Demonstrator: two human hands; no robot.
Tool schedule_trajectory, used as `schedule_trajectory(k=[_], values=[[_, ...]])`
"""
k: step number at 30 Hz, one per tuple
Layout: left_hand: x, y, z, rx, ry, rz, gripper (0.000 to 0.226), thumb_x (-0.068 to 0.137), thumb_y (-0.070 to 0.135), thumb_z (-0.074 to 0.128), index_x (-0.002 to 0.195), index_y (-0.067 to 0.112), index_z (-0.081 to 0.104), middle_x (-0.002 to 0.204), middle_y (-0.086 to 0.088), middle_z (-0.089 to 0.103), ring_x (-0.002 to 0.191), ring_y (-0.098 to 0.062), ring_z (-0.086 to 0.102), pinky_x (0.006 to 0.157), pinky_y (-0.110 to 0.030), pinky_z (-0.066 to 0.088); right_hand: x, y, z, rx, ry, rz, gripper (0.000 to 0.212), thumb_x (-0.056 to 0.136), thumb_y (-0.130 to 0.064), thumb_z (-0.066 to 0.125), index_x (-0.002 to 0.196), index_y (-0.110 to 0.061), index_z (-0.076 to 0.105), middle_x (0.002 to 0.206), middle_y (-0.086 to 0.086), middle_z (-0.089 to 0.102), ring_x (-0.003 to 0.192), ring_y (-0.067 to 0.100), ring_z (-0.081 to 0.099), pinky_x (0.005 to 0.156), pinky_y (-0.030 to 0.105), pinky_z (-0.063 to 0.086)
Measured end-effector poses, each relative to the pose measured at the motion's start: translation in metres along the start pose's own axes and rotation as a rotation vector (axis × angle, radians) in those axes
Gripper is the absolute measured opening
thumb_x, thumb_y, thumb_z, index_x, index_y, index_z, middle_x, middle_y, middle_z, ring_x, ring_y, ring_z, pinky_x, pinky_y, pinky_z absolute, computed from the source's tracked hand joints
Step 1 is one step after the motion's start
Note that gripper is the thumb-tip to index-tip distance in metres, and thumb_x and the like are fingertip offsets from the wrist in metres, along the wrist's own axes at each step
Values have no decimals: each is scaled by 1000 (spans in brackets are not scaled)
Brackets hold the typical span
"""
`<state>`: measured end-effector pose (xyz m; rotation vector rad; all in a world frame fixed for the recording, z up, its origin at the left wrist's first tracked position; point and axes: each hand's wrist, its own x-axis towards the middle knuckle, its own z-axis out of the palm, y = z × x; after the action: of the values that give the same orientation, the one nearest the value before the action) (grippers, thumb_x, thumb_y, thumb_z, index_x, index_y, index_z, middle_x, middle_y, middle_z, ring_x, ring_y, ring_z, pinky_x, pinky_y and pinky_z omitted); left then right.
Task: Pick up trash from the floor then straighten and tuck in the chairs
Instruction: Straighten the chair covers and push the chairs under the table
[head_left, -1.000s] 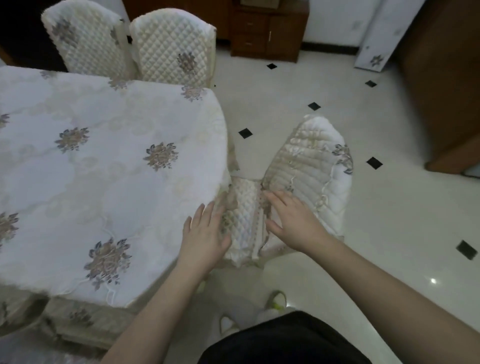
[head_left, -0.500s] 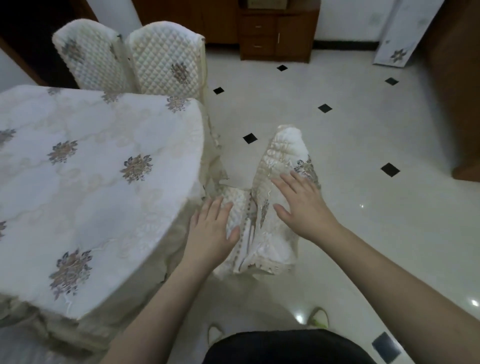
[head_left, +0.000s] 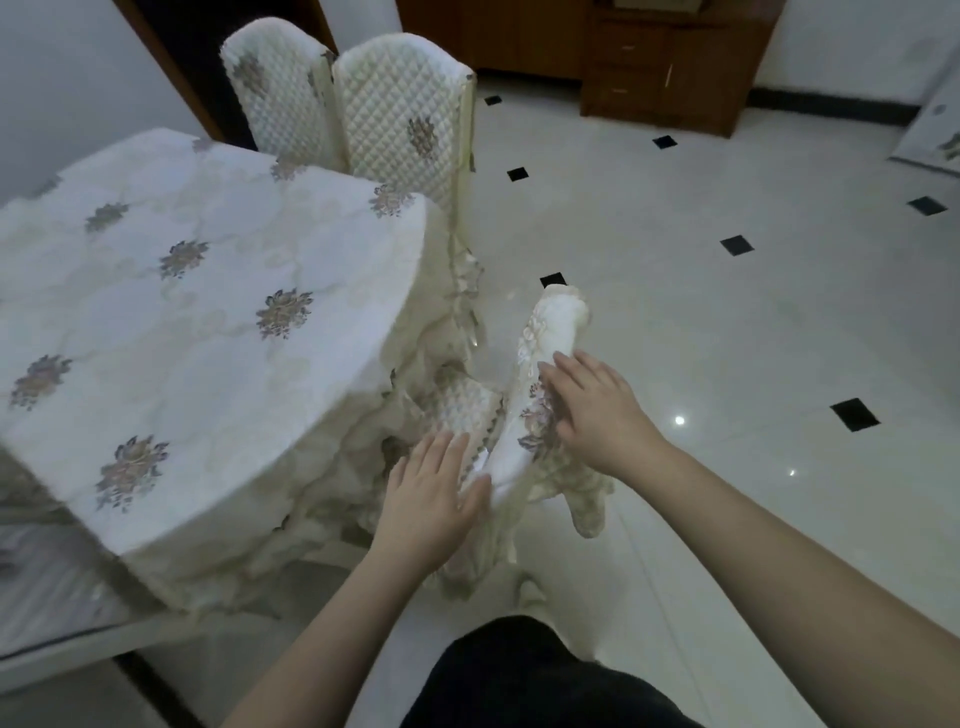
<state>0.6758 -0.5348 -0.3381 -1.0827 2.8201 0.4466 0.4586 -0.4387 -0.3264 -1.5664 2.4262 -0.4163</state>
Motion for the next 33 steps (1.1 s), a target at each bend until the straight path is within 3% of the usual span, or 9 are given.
schedule_trajectory(k=[5, 12, 15, 18, 23, 25, 28, 30, 33], values=[[20, -3, 1, -16, 58, -49, 78, 85, 68, 6, 149, 27, 28, 156, 8, 27, 145, -13, 15, 116, -41, 15, 30, 20, 2, -72, -88, -108, 74, 81, -26, 52, 149, -26, 22, 158, 0, 18, 146, 21, 7, 118, 39, 8], [33, 30, 1, -92, 54, -117, 86, 78, 76, -7, 151, 35, 13, 159, 15, 11, 146, -6, 0, 118, -39, 7, 51, 43, -17, -85, -163, -302, 82, 77, -33, 62, 149, -27, 22, 158, -3, 17, 146, 18, 7, 117, 37, 8], [34, 43, -1, -65, 48, -93, 95, 74, 79, -16, 150, 35, 18, 158, 16, 15, 146, -6, 5, 117, -44, 13, 61, 54, -19, -64, -200, -348, 86, 76, -41, 64, 150, -28, 20, 158, -6, 15, 146, 15, 4, 118, 35, 6], [28, 52, 0, -57, 114, -118, 86, 82, 80, 3, 146, 32, 33, 153, 10, 34, 143, -13, 26, 110, -50, 30, 67, 64, -13, 11, -239, -412, 86, 76, -43, 64, 149, -29, 22, 157, -6, 19, 146, 12, 6, 119, 36, 6], [6, 54, 21, 71, 64, -244, 87, 75, 81, 34, 140, 24, 44, 139, 2, 53, 128, -22, 49, 99, -48, 44, 87, 78, -12, -6, -305, -540, 86, 78, -51, 66, 149, -27, 23, 157, -5, 20, 145, 16, 9, 116, 34, 1], [-7, 59, 34, 98, 91, -343, 83, 71, 73, 45, 137, 23, 47, 130, 1, 60, 117, -21, 58, 92, -43, 47, 101, 88, -14, -85, -336, -581, 89, 78, -58, 64, 149, -25, 22, 158, -2, 18, 146, 18, 9, 117, 38, 3], [-20, 70, 46, 16, 67, -615, 76, 76, 55, 64, 142, 27, 40, 135, 3, 56, 120, -21, 55, 93, -40, 42, 124, 99, -14, -155, -365, -629, 84, 80, -61, 59, 148, -25, 25, 157, 0, 20, 145, 22, 12, 117, 43, 7], [-23, 74, 50, 22, 109, -705, 70, 75, 48, 71, 136, 30, 43, 130, 4, 58, 116, -22, 56, 90, -39, 42, 138, 102, -11, -166, -341, -659, 75, 82, -54, 61, 144, -23, 33, 153, 3, 29, 142, 24, 20, 115, 46, 12], [-23, 74, 53, 34, 137, -749, 60, 74, 37, 73, 129, 30, 47, 119, 1, 62, 105, -27, 59, 81, -39, 46, 149, 103, -8, -156, -299, -707, 53, 84, -25, 65, 134, -18, 47, 139, 8, 47, 130, 28, 38, 105, 42, 27]])
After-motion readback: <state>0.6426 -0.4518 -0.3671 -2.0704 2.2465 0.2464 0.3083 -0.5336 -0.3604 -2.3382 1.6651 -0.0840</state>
